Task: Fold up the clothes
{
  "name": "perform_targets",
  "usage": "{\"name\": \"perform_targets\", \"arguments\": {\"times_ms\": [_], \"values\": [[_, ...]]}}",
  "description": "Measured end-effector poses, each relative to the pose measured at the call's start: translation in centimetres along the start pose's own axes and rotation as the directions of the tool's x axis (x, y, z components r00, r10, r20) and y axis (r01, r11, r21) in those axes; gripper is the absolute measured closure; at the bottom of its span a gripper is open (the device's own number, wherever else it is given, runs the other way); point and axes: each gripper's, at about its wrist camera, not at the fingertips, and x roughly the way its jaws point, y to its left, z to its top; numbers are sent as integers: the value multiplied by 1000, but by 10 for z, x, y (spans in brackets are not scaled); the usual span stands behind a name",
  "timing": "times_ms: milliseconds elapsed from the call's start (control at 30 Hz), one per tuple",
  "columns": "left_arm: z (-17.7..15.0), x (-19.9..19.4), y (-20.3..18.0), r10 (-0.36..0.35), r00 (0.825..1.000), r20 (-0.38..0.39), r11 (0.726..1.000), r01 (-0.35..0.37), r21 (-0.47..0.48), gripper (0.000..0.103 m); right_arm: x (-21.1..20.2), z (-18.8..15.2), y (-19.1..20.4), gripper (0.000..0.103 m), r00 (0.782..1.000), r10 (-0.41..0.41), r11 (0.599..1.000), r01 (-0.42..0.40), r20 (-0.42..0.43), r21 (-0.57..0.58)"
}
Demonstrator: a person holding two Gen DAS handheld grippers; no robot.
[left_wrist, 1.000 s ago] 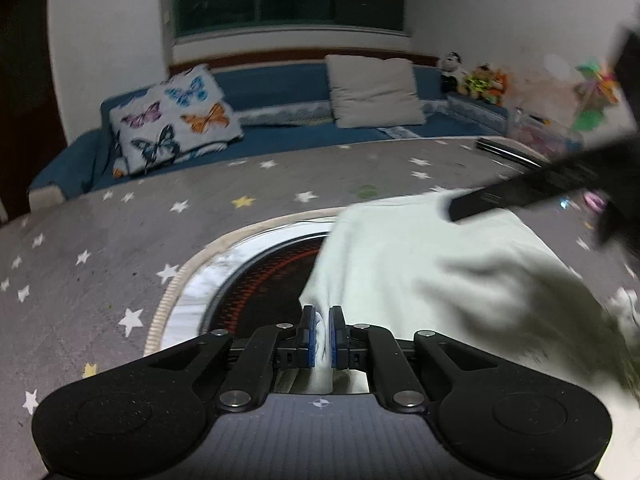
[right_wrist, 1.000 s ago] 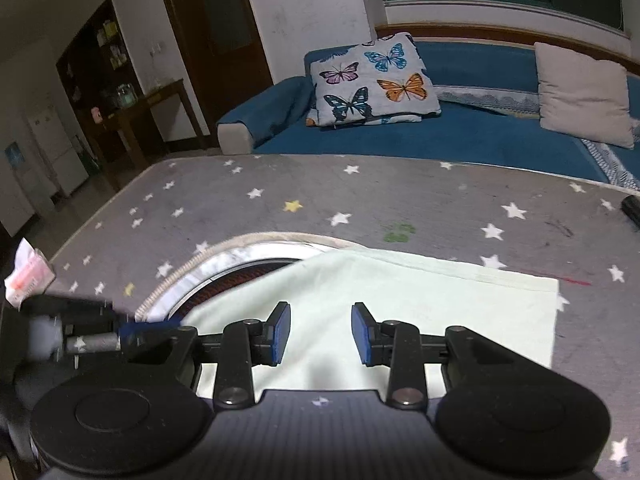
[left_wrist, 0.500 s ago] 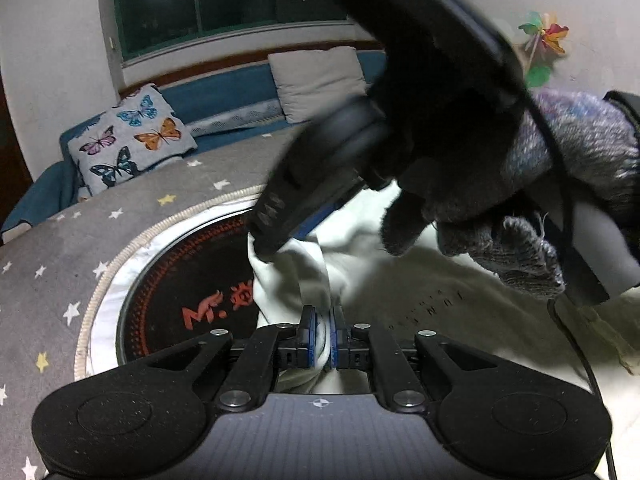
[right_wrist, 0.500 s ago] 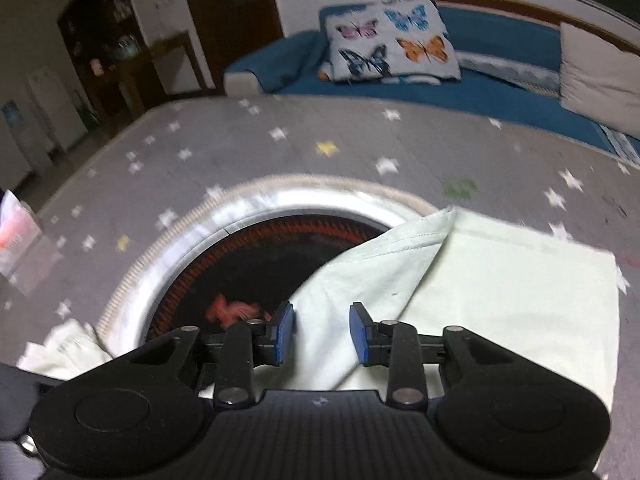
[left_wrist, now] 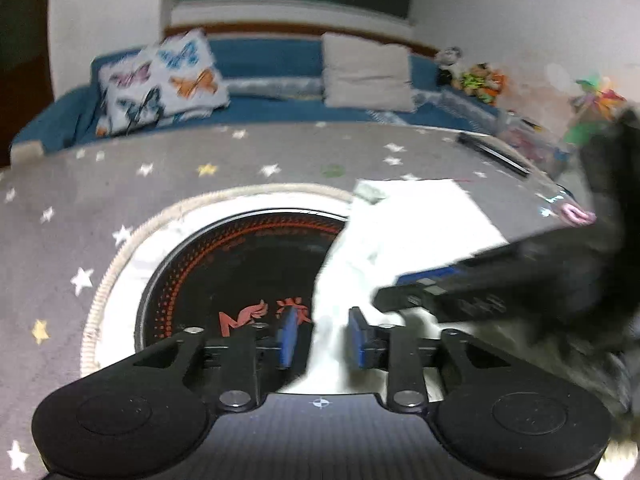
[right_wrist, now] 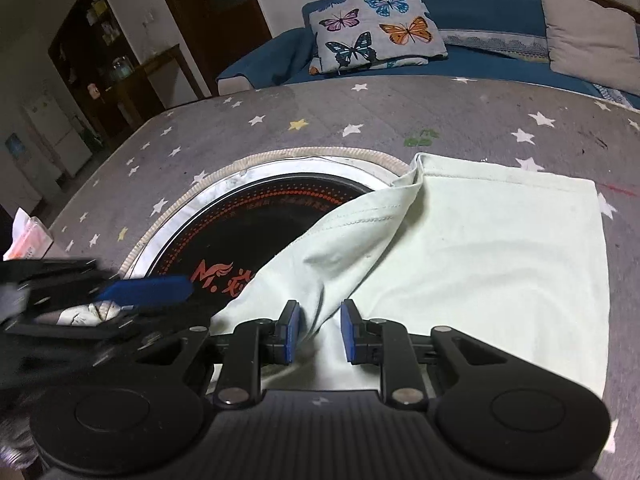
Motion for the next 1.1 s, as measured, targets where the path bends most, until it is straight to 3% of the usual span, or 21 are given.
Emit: {"name": "perform_targets", "arguments": {"times_ms": [133, 233, 267, 367, 567, 733, 867, 1033, 1100], "values": [[7, 22, 6, -25, 999, -33, 998, 23, -58, 66, -1, -2, -3, 83, 1000, 13, 1000, -13, 9, 6], [10, 34, 6, -46, 998, -44, 997, 43, -69, 70, -2, -3, -3, 82, 1000, 19, 1000, -19, 13, 5], [10, 34, 4, -56, 997, -46, 996, 52, -68, 82, -3, -4, -4, 82, 1000, 20, 1000, -20, 13, 9], [9, 30, 0, -50, 998, -22, 998, 50, -40, 96, -8, -6, -7, 80, 1000, 20, 1000, -20, 18, 21], [24, 11, 1, 76, 993, 94, 995, -82, 64, 98, -23, -5, -18, 78, 998, -45, 999, 44, 45, 28], [45, 7, 22, 246, 952, 185, 952, -273, 140, 98, -29, -5, -33, 77, 994, -94, 994, 91, 49, 54], [51, 19, 47, 372, 907, 196, 899, -405, 169, 97, -33, -3, -44, 75, 991, -119, 991, 115, 58, 75], [49, 18, 89, 383, 914, 137, 920, -391, 38, 67, -37, 1, -58, 74, 985, -156, 984, 148, 75, 101], [45, 11, 103, 364, 923, 125, 931, -365, -17, 66, -36, 3, -64, 74, 982, -173, 980, 163, 80, 113]]}}
